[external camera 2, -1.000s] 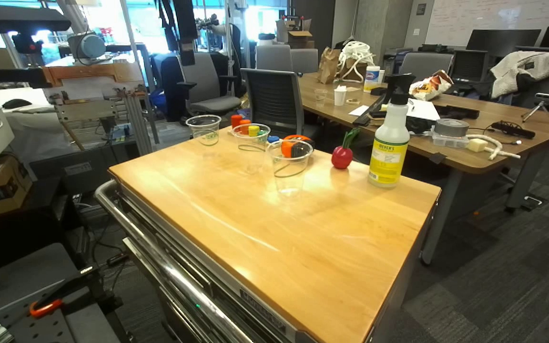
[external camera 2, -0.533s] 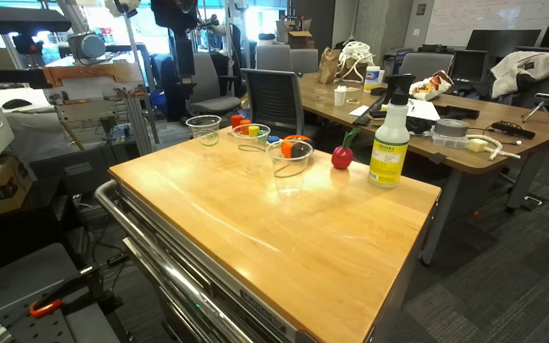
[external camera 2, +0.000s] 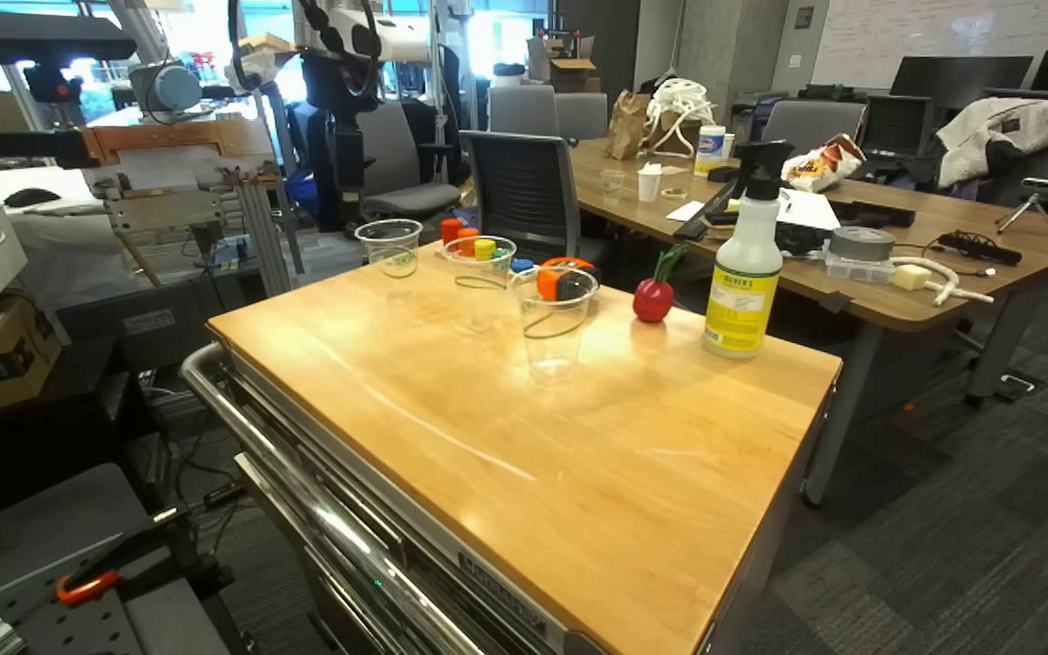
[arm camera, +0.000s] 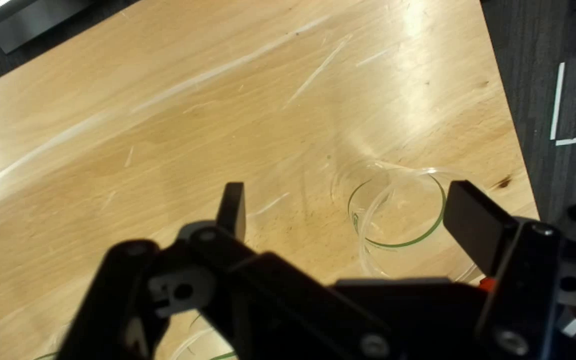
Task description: Stack up the cups
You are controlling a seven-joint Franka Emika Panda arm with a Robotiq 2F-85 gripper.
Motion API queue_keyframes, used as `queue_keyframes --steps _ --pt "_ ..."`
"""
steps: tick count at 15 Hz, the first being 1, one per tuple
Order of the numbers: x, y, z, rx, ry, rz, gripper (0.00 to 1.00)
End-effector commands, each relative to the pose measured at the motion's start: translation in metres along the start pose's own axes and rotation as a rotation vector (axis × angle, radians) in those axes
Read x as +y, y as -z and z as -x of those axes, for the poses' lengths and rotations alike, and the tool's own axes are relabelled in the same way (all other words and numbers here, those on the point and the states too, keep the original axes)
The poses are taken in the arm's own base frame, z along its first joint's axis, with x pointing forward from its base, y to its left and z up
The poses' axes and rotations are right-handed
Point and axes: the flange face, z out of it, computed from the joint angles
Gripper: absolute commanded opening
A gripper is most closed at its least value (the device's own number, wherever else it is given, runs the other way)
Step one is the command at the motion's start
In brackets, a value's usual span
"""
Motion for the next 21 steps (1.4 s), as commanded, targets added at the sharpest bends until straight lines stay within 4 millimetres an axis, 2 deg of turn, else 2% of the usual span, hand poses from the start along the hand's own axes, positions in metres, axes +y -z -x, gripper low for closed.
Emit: queue_keyframes --steps 1,6,12,13,14,16,21 --pt "-0.022 -0.012 -0.012 0.016 -0.013 -0.005 1.00" --pt "-0.033 -0.039 -0.027 0.032 -0.020 0.019 1.00" --pt "-0.042 -0.057 -0.050 0.085 -0.039 0.043 1.00" --pt "-0.042 -0.059 -0.054 0.095 -0.044 0.050 0.97" --pt "-0.042 -0.060 -0.057 0.105 -0.046 0.061 0.73" --pt "-0.042 -0.061 -0.060 0.125 -0.055 0.077 0.68" --pt "-0.040 -0.061 -0.059 0.132 -0.083 0.082 0.28"
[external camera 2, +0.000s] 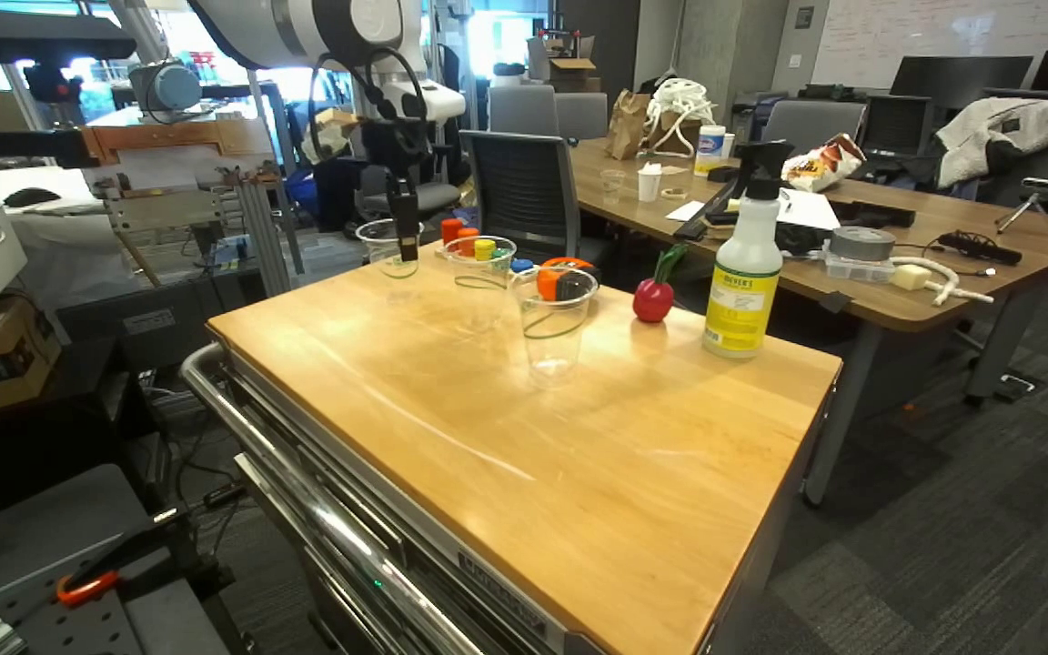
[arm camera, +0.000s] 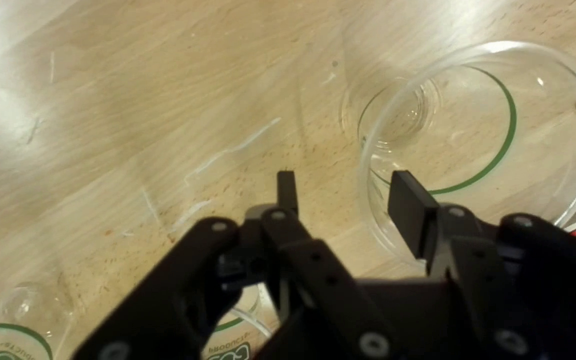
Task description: Stack up the cups
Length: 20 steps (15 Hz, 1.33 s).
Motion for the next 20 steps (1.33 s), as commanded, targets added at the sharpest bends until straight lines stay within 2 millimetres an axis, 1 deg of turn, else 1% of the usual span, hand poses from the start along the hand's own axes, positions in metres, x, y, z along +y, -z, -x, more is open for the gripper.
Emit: queue_keyframes --steps 1,2,3,4,6,7,8,9,11,13,15,16,17,18,20 --pt "-0.007 0.006 0.000 0.016 -0.024 -0.008 0.21" --pt "-0.007 0.006 0.001 0.021 -0.027 -0.011 0.12" --pt "-0.006 0.006 0.002 0.021 -0.029 -0.010 0.05" --pt "-0.005 0.007 0.002 0.023 -0.034 -0.017 0.01" --pt "0.001 0.008 0.003 0.020 -0.039 -0.019 0.00" --pt "0.003 0.010 0.004 0.011 -0.040 -0.020 0.03" --pt "0.006 0.010 0.004 0.003 -0.039 -0.019 0.02" --pt "0.008 0.014 0.004 -0.001 -0.042 -0.024 0.00" --pt "0.013 0.030 0.000 -0.011 -0.053 -0.051 0.02" --pt "0.018 0.052 -0.008 -0.018 -0.082 -0.099 0.02" --pt "0.026 0.082 -0.022 -0.016 -0.122 -0.172 0.02" --pt "0.033 0.102 -0.031 -0.013 -0.149 -0.219 0.02" --pt "0.041 0.118 -0.037 -0.008 -0.173 -0.257 0.02" --pt "0.053 0.135 -0.048 0.008 -0.200 -0.293 0.02" --pt "0.078 0.168 -0.062 0.057 -0.240 -0.340 0.02"
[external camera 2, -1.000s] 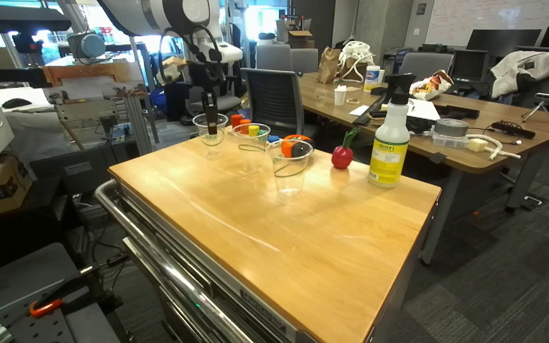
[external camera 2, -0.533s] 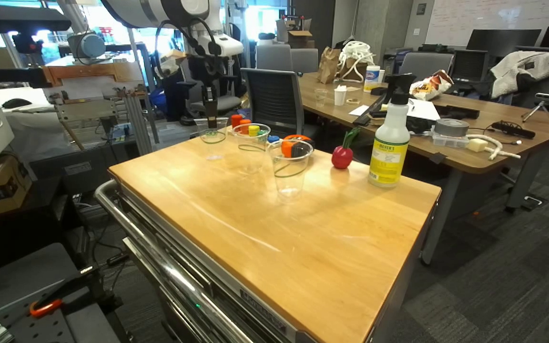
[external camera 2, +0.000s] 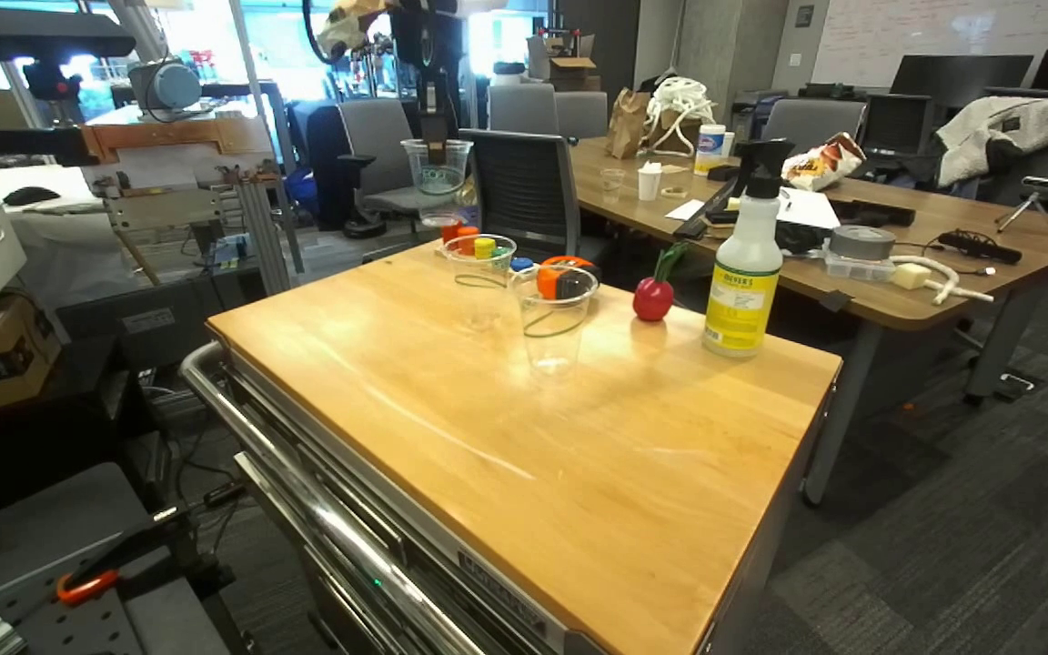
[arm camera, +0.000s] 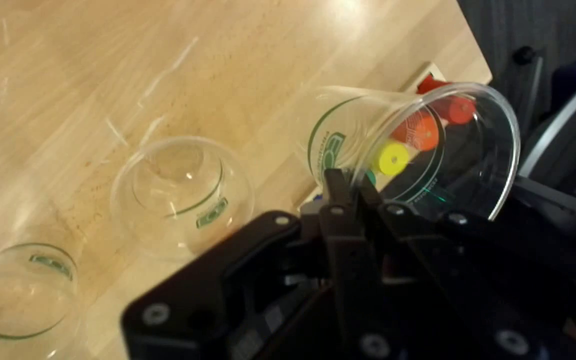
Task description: Stack up the cups
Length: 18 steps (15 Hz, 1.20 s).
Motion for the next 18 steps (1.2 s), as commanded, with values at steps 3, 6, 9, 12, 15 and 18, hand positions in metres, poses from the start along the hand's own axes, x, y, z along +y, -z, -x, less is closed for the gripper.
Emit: queue_keyframes --steps 3,6,9,12,15,18 --pt "0.038 0.090 -0.038 0.095 -0.044 -0.091 0.02" --pt "0.060 0.100 -0.047 0.087 -0.038 -0.078 0.02" --pt "0.076 0.089 -0.046 0.034 -0.009 -0.047 0.02" --pt "0.086 0.067 -0.043 0.014 0.031 -0.020 0.02" --pt "0.093 0.049 -0.041 0.025 0.068 0.016 0.02" --pt "0.098 0.038 -0.039 0.021 0.069 0.013 0.02"
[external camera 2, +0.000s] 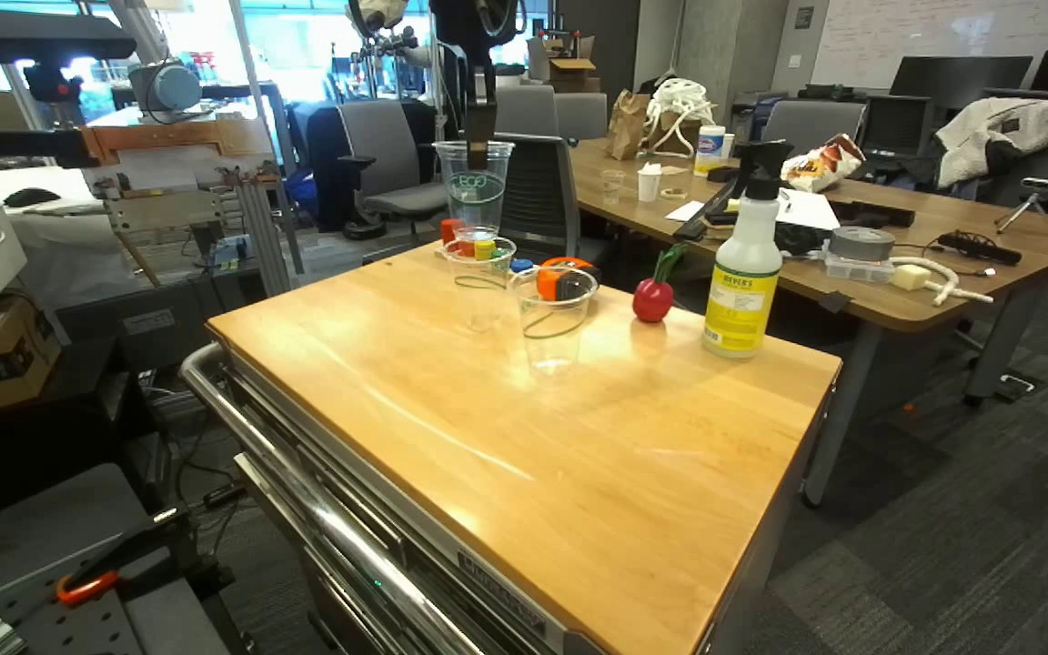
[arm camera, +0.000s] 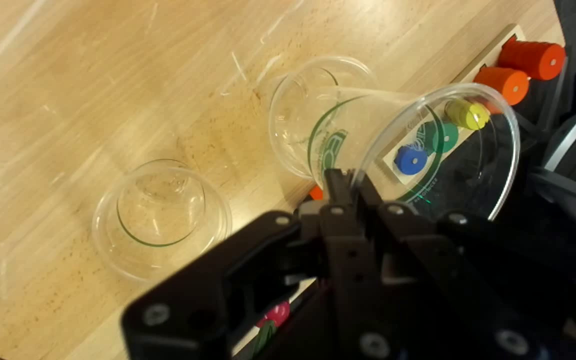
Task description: Stack up the cups
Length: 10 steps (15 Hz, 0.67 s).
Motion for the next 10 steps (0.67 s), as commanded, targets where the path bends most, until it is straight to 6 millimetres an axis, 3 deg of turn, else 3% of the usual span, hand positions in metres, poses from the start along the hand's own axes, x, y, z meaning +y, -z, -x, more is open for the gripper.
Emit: queue_keyframes --steps 1,10 --pt "0.003 -0.004 0.004 0.017 0.022 -0.019 0.02" --pt "-0.007 -0.036 0.011 0.013 0.025 -0.021 0.02"
